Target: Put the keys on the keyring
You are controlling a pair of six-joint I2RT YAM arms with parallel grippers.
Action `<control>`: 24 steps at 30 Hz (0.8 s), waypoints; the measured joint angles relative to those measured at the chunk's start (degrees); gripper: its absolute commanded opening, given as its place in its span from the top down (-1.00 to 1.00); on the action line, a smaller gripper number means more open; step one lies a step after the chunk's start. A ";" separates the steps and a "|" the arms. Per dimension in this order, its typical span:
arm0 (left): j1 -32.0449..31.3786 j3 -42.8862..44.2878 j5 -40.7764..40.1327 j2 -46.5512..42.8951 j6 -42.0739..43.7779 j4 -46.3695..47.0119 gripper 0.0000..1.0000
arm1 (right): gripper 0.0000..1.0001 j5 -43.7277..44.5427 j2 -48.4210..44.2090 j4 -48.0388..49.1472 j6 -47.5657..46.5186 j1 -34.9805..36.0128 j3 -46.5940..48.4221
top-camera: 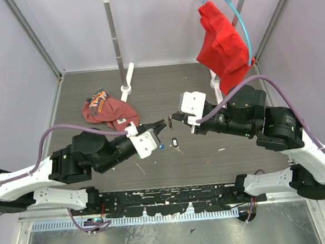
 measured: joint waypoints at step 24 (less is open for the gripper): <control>0.09 0.59 5.29 1.66 -2.12 -2.73 1.00 | 0.33 -1.44 -1.27 0.66 2.12 0.00 -2.51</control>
